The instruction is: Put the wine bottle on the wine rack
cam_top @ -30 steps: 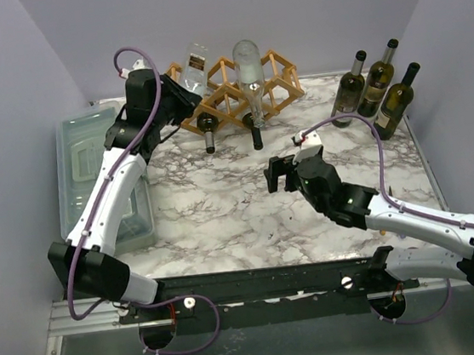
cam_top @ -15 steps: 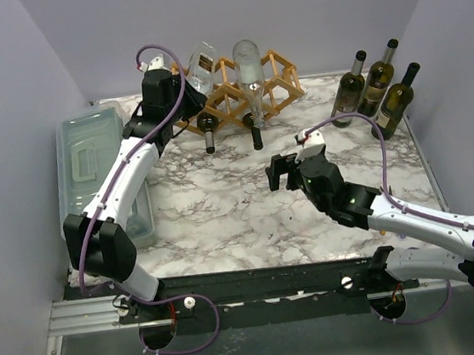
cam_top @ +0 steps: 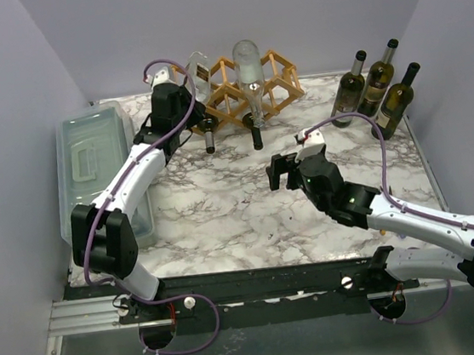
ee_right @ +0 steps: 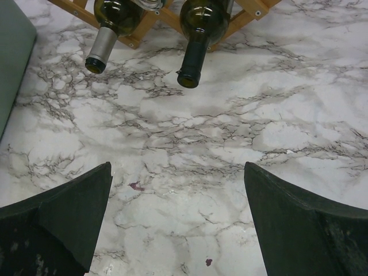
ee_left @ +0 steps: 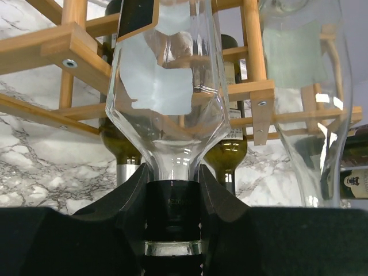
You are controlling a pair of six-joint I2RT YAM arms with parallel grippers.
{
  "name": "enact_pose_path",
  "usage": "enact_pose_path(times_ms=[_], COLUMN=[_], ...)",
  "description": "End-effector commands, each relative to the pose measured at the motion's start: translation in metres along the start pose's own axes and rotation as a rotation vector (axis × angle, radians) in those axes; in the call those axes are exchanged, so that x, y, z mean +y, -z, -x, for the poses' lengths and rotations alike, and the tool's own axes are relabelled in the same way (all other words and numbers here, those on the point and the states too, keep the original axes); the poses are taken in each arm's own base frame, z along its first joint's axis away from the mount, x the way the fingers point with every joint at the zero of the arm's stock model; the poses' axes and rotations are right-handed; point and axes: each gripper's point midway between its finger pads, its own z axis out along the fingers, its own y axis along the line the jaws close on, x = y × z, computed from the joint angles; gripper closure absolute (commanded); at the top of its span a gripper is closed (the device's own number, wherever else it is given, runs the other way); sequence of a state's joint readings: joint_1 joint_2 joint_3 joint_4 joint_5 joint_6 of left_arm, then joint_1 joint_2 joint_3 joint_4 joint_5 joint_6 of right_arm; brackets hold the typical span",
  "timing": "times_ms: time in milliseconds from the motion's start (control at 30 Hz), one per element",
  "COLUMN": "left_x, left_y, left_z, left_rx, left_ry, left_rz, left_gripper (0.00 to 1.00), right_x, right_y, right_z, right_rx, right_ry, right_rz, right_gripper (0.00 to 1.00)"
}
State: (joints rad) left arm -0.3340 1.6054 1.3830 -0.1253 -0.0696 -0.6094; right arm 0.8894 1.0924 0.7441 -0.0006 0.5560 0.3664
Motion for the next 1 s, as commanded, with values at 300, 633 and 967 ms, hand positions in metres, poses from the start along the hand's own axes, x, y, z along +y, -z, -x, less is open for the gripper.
enact_pose_path(times_ms=[300, 633, 967], left_x=[-0.022, -0.021, -0.010], left_y=[-0.004, -0.009, 0.011], left_z=[0.013, -0.019, -0.021], left_rx=[-0.163, -0.033, 0.017], left_ry=[0.026, 0.054, -0.037], left_rz=[-0.070, -0.093, -0.041], left_gripper=[1.00, 0.49, 0.15], right_x=[-0.005, -0.008, -0.011], right_y=[0.001, 0.003, -0.001], right_z=[0.010, 0.022, 0.053], right_rx=[-0.017, -0.024, 0.021], right_ry=[-0.008, 0.027, 0.119], right_rz=[-0.028, -0.060, -0.131], right_gripper=[0.00, 0.00, 0.00])
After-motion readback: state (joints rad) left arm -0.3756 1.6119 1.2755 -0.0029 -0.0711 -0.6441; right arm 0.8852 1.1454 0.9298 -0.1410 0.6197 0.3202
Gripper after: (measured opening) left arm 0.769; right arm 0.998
